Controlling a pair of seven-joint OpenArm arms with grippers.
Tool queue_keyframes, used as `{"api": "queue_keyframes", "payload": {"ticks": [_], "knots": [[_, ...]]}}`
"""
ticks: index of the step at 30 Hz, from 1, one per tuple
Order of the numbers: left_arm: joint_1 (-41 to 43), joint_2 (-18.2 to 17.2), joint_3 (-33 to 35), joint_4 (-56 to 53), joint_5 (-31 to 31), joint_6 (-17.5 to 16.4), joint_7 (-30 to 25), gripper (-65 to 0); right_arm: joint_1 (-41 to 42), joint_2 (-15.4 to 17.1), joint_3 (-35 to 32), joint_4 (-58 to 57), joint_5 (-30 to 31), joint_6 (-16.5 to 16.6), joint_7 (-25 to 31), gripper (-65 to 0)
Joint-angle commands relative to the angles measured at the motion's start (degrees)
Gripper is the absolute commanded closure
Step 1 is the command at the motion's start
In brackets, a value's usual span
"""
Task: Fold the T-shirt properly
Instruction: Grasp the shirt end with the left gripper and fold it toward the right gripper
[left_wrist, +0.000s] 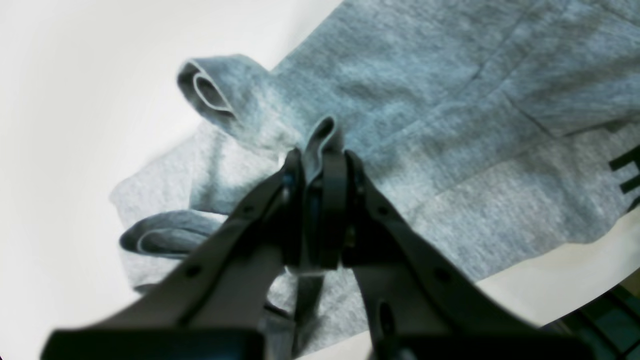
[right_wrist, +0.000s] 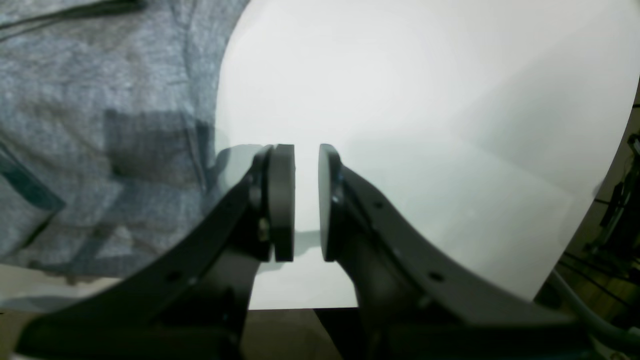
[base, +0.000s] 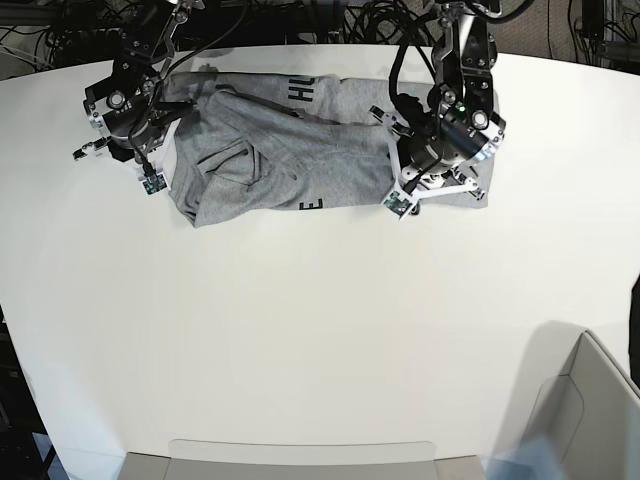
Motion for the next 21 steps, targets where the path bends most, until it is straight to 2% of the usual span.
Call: {"api": "queue_keyframes", "payload": {"ticks": [1, 15, 19, 21], "knots": [[-0.8, 0.7, 0.3, 0.8, -0.4, 0.1, -0.8, 0.0, 0.5, 0.1, 0.0, 1.0, -0.1, 0.6, 0.5, -7.8], [-0.9, 1.0, 2.6, -0.3, -0.5, 0.1, -0.8, -0.2, 0.2, 0.1, 0.0, 1.0, -0.1, 0.6, 0.5, -7.8], [-0.8, 1.3, 2.9, 0.6, -0.6, 0.1, -0.8, -11.1, -0.1, 0.1, 0.0, 1.0, -0.1, 0.6, 0.5, -7.8], [-0.8, 2.7, 2.9, 0.6, -0.4, 0.1, -0.8, -15.0, -0.1, 0.1, 0.0, 1.0, -0.1, 0.6, 0.5, -7.8]]}}
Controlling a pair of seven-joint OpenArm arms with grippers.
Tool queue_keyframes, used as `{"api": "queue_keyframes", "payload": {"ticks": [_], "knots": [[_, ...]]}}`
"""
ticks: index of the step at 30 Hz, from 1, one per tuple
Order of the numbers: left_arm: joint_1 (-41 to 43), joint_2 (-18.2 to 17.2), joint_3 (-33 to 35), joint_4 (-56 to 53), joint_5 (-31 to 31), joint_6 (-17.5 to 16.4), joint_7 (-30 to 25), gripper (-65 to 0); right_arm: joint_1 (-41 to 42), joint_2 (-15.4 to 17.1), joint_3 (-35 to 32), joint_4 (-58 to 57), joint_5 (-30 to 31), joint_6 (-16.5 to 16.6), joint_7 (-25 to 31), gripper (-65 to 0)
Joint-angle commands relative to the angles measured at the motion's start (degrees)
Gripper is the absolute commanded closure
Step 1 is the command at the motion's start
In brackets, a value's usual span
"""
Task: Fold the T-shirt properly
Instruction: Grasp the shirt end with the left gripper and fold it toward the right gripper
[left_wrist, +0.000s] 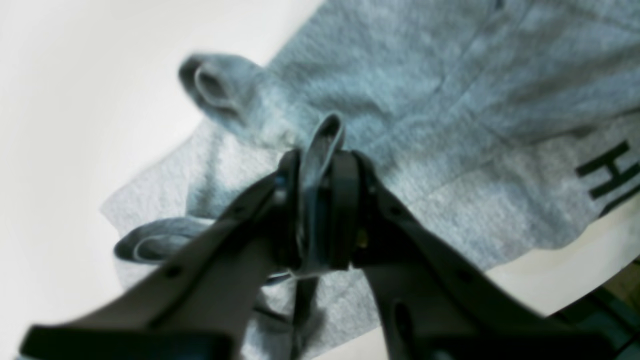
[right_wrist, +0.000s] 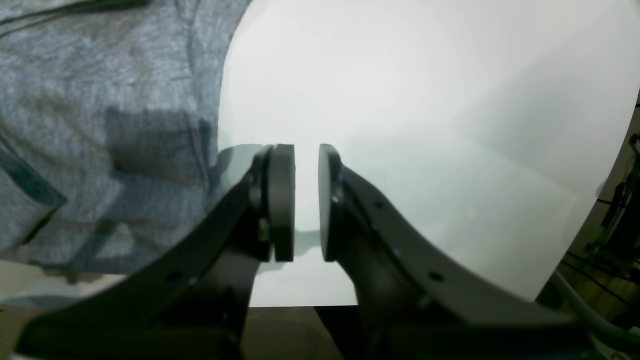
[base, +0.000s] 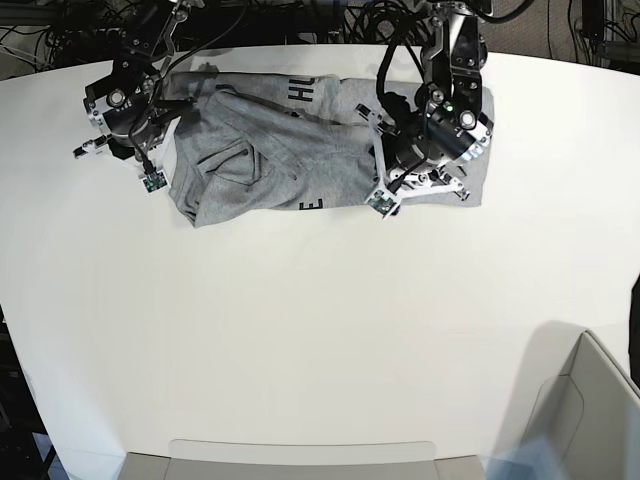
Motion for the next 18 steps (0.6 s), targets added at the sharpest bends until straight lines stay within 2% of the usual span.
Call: {"api": "queue_keyframes", "payload": {"ticks": [1, 6, 11, 15, 18], "knots": [[-0.7, 1.0, 0.3, 1.1, -0.6, -0.1, -0.9, -16.2, 0.4, 0.1, 0.0, 1.0, -0.1, 0.6, 0.5, -7.8], [-0.7, 1.9, 2.6, 1.3, -0.6, -0.1, -0.9, -19.8, 0.4, 0.1, 0.0, 1.0, -0.1, 0.6, 0.5, -7.8], [-0.7, 1.7, 1.6, 1.5, -0.6, -0.1, -0.9, -19.4, 0.4, 0.5, 0.0, 1.0, -0.1, 0.6, 0.5, -7.8], [-0.9, 1.9, -4.6, 2.4, -0.9, -0.1, -0.9, -13.0, 0.4, 0.5, 0.1, 1.0, -0.1, 0.6, 0.5, -7.8], [-1.9, 1.8, -9.1, 2.4, -0.9, -0.1, -0.9, -3.2, 0.4, 0.4, 0.1, 1.0, -0.1, 0.6, 0.5, -7.8]]}}
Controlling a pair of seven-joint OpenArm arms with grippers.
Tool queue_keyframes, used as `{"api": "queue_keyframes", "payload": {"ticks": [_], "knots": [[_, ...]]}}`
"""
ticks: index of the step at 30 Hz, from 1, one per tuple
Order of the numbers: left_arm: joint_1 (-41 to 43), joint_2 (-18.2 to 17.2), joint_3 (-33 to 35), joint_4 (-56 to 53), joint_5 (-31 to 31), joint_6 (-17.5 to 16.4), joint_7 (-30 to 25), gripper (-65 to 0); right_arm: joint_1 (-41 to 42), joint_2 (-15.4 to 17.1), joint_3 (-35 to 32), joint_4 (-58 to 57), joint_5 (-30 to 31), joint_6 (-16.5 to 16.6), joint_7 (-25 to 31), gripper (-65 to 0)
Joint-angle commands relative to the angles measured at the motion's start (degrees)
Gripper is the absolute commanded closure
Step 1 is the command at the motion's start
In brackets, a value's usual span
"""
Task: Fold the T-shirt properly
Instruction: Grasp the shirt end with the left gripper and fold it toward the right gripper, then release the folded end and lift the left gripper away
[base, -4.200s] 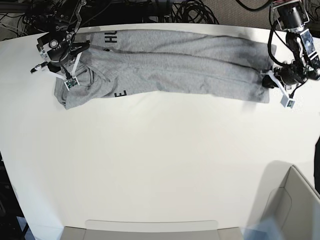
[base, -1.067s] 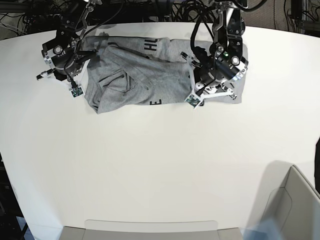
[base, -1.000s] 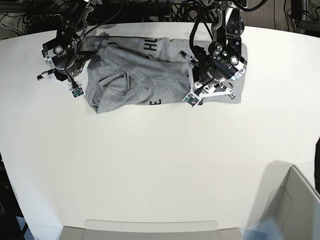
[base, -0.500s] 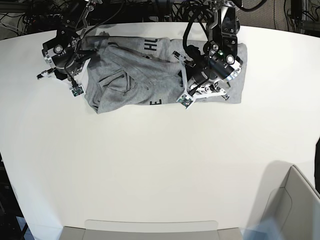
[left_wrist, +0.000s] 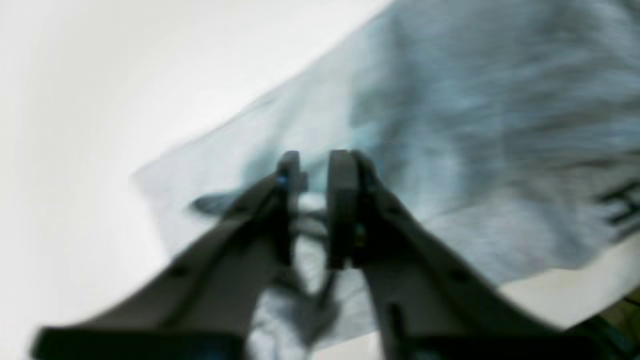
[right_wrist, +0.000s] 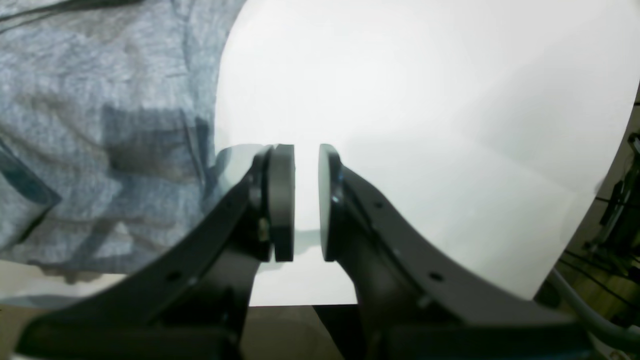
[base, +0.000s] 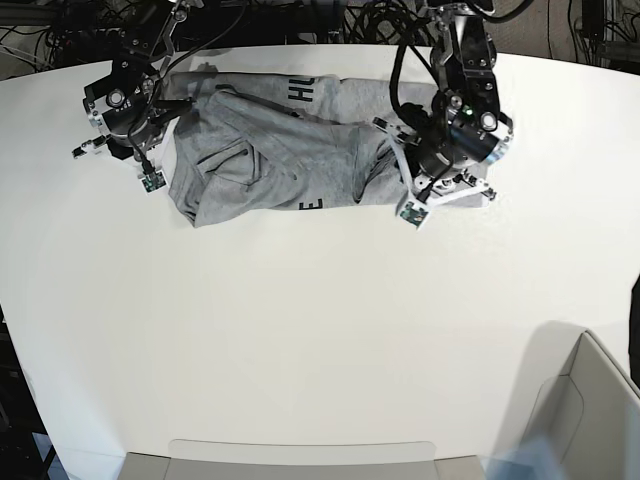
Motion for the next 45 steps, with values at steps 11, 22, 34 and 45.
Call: {"api": "queue_keyframes", "payload": {"ticks": [11, 22, 34, 45], "knots": [[-1.1, -2.2, -8.1, 0.7, -0.3, -0.1, -0.9, 0.0, 0.4, 0.3, 0.0, 1.0, -0.1, 0.6, 0.5, -7.8], [-4.3, -5.2, -13.2, -5.4, -0.6, -0.1, -0.9, 0.0, 0.4, 0.3, 0.0, 1.0, -0.1, 0.6, 0.5, -7.8], [2.6, -6.4, -7.7, -2.5, -0.6, -0.1, -0.9, 0.0, 0.3, 0.3, 0.2, 1.0, -0.1, 0.6, 0.5, -7.8], [14.4, -6.5, -9.6, 0.0, -0.3, -0.1, -5.3, 0.0, 0.3, 0.4, 0.1, 1.0, -0.1, 0.6, 0.5, -7.8]]}}
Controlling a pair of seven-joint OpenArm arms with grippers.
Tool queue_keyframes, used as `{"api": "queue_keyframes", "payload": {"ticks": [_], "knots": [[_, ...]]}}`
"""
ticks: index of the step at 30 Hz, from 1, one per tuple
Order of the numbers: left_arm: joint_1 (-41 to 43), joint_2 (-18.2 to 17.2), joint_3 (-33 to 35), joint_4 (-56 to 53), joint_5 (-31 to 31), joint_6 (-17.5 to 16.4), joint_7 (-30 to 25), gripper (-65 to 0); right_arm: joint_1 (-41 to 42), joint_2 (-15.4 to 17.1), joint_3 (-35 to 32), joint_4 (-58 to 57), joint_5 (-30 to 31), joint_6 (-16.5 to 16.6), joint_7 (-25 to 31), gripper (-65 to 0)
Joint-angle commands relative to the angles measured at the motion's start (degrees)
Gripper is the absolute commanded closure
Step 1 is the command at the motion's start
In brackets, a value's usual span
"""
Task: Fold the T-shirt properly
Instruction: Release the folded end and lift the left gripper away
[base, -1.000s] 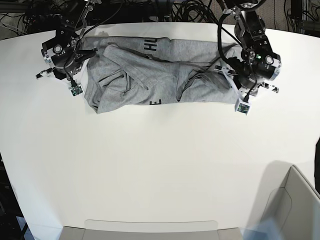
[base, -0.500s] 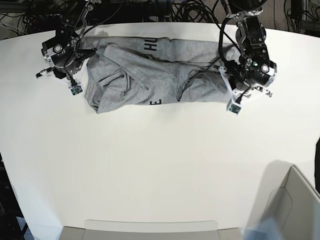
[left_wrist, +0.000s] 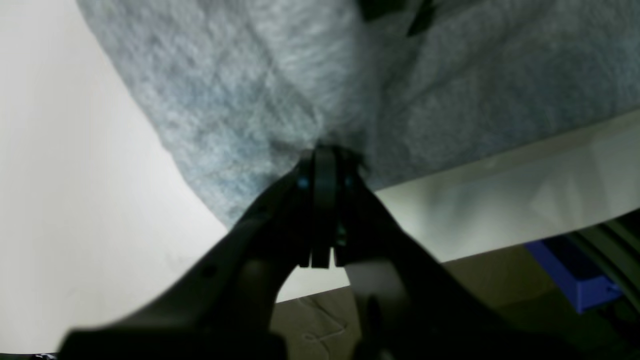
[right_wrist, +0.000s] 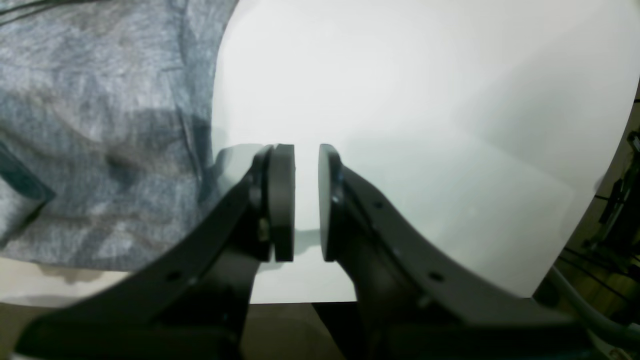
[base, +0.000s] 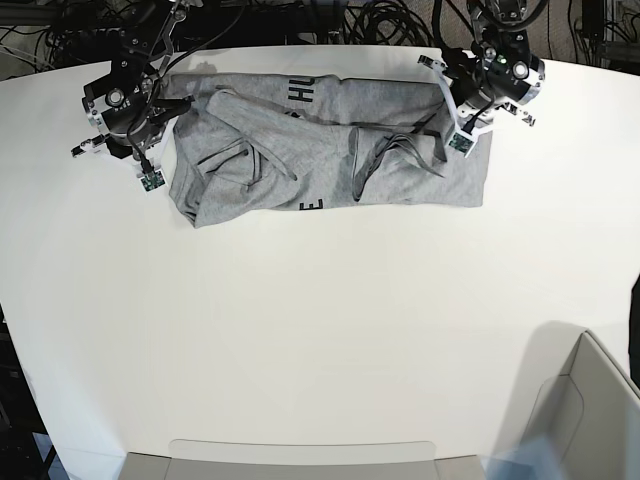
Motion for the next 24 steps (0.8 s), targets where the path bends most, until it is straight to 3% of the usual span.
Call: {"api": "queue_keyframes", "payload": {"ticks": [1, 6, 11, 15, 24], "knots": [[-0.6, -0.1, -2.5, 1.1, 0.2, 0.1, -0.8, 0.0, 0.4, 0.2, -0.1, 1.0, 0.1, 0.6, 0.5, -7.8], [-8.6, 0.1, -10.1, 0.7, 0.2, 0.1, 1.8, 0.0, 0.5, 0.1, -0.2, 1.0, 0.1, 0.6, 0.5, -7.8], [-17.3, -0.4, -10.7, 0.5, 0.2, 0.1, 3.7, 0.0, 0.5, 0.1, -0.2, 1.0, 0.1, 0.6, 0.5, -7.8], [-19.9, -0.4, -6.9, -2.7, 0.2, 0.1, 3.7, 0.0, 0.5, 0.1, -0.2, 1.0, 0.1, 0.6, 0.5, -7.8], [-17.5, -0.9, 0.5, -6.5, 0.1, 0.1, 3.7, 0.0, 0.5, 0.1, 0.1, 1.0, 0.1, 0.6, 0.5, -7.8]]}}
